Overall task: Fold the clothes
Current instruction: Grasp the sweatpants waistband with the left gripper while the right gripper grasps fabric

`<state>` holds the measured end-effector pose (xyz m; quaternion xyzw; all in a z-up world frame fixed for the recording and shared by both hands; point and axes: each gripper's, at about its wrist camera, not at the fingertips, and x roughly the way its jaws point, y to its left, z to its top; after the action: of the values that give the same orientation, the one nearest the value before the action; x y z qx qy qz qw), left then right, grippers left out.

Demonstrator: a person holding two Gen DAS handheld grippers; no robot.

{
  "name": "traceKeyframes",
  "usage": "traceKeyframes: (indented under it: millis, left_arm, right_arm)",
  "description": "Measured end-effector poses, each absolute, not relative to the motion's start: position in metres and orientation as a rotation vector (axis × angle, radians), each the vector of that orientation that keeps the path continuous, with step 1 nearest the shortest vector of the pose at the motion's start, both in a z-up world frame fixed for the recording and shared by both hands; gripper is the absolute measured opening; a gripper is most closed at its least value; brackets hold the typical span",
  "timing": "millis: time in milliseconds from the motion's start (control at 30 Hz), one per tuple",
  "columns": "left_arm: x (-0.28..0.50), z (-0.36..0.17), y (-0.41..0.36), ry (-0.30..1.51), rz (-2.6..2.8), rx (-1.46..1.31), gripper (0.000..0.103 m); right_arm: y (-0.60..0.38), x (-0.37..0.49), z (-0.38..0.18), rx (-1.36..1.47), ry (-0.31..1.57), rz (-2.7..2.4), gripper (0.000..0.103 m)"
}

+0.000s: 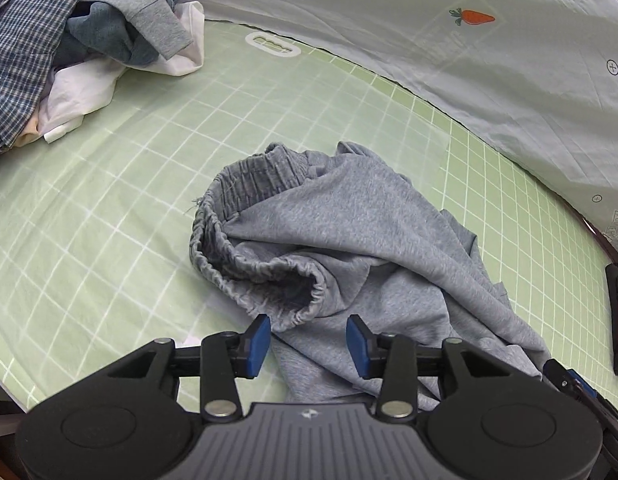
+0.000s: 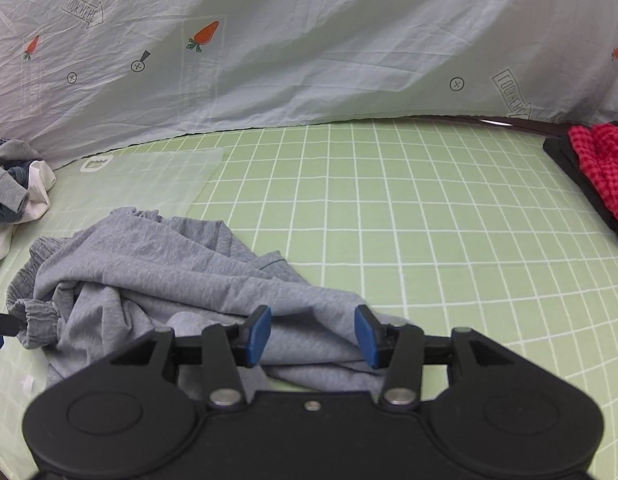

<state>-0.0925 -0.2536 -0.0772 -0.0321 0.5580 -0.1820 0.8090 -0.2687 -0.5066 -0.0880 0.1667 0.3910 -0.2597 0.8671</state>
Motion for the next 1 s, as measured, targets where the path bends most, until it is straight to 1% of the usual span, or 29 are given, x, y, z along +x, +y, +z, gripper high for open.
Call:
traceKeyframes:
  millis: [33,67,167,333,433,500,533,567,733,833,867,900,933,967,1000]
  left_arm:
    - [-0.086,-0.078,-0.251,1.2,-0.409,-0.068,0.05]
    - [-0.081,-0.08,-0.249,1.207,-0.429,-0.061,0.05]
    - [-0.068,-0.087,-0.249,1.244,-0.512,-0.026,0.05]
    - [-0.052,-0.102,-0.254,1.304,-0.664,0.034,0.056]
    - [-0.043,-0.108,-0.262,1.325,-0.708,0.085,0.057]
    - [-0.037,-0.113,-0.267,1.343,-0.733,0.099,0.058]
    - [-0.035,-0.117,-0.27,1.358,-0.749,0.095,0.058]
    - [-0.034,-0.121,-0.272,1.374,-0.756,0.091,0.058]
    - [-0.034,-0.141,-0.279,1.405,-0.709,0.098,0.056]
    - [-0.033,-0.144,-0.276,1.42,-0.664,0.062,0.053]
    - [-0.033,-0.144,-0.275,1.424,-0.646,0.049,0.049]
    - [-0.033,-0.145,-0.275,1.425,-0.626,0.038,0.044]
    - [-0.033,-0.146,-0.274,1.427,-0.606,0.024,0.036]
    - [-0.032,-0.148,-0.273,1.433,-0.584,0.001,0.033]
    - [-0.031,-0.15,-0.272,1.444,-0.573,-0.033,0.026]
  right_arm:
    - [-0.499,-0.265,-0.092,0.365,0.828,-0.554,0.053]
    - [-0.491,-0.261,-0.095,0.381,0.838,-0.564,0.054]
    - [-0.468,-0.255,-0.103,0.4,0.859,-0.61,0.056]
    - [-0.438,-0.256,-0.112,0.442,0.854,-0.704,0.056]
    - [-0.423,-0.261,-0.114,0.476,0.854,-0.756,0.057]
    - [-0.418,-0.264,-0.115,0.485,0.866,-0.787,0.061]
    - [-0.416,-0.266,-0.115,0.49,0.872,-0.803,0.066]
    - [-0.416,-0.267,-0.12,0.508,0.881,-0.811,0.068]
    - [-0.43,-0.27,-0.144,0.611,0.935,-0.796,0.068]
    - [-0.441,-0.267,-0.153,0.622,0.974,-0.762,0.066]
    - [-0.444,-0.264,-0.154,0.608,0.982,-0.74,0.06]
    - [-0.447,-0.262,-0.155,0.594,0.989,-0.716,0.056]
    - [-0.45,-0.259,-0.155,0.57,0.995,-0.693,0.051]
    - [-0.453,-0.256,-0.154,0.544,1.001,-0.669,0.043]
    - [-0.457,-0.253,-0.154,0.519,1.007,-0.644,0.04]
